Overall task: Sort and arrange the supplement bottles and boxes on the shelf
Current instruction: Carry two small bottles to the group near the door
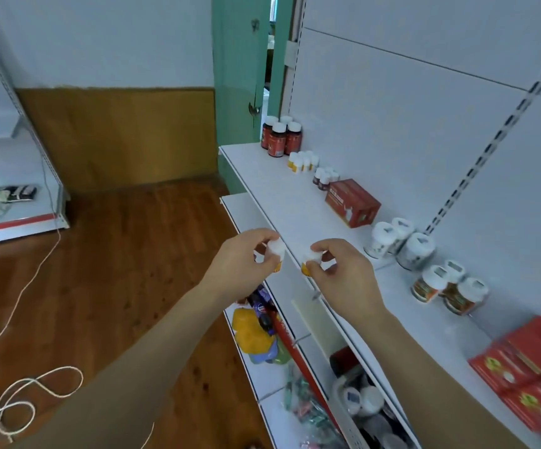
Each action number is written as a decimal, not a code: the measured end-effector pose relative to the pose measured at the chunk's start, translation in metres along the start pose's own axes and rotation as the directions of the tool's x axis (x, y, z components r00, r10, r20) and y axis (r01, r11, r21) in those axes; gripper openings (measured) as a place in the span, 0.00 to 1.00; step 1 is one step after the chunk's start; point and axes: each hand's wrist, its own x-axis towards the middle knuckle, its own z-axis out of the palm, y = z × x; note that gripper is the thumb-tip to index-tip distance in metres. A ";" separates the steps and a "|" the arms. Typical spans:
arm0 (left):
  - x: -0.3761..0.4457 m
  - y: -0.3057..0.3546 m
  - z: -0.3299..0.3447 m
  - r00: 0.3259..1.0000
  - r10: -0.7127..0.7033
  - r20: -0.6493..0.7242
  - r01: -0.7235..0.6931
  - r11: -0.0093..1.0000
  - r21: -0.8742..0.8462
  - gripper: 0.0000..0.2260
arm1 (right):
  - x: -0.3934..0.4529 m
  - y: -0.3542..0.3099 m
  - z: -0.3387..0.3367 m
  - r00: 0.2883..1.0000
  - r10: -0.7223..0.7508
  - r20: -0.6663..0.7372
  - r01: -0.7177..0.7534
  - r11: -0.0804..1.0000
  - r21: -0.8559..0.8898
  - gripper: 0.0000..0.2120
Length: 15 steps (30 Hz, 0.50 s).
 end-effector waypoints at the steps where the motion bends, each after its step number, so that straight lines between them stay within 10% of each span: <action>1: 0.016 -0.011 -0.002 1.000 -0.007 0.001 0.007 1.000 0.004 0.14 | 0.015 0.004 0.010 1.000 -0.009 -0.009 0.009 1.000 -0.007 0.11; 15: 0.268 -0.118 -0.009 0.995 0.040 0.094 -0.048 0.995 0.092 0.15 | 0.248 0.068 0.111 0.987 0.101 -0.126 -0.106 0.994 -0.034 0.12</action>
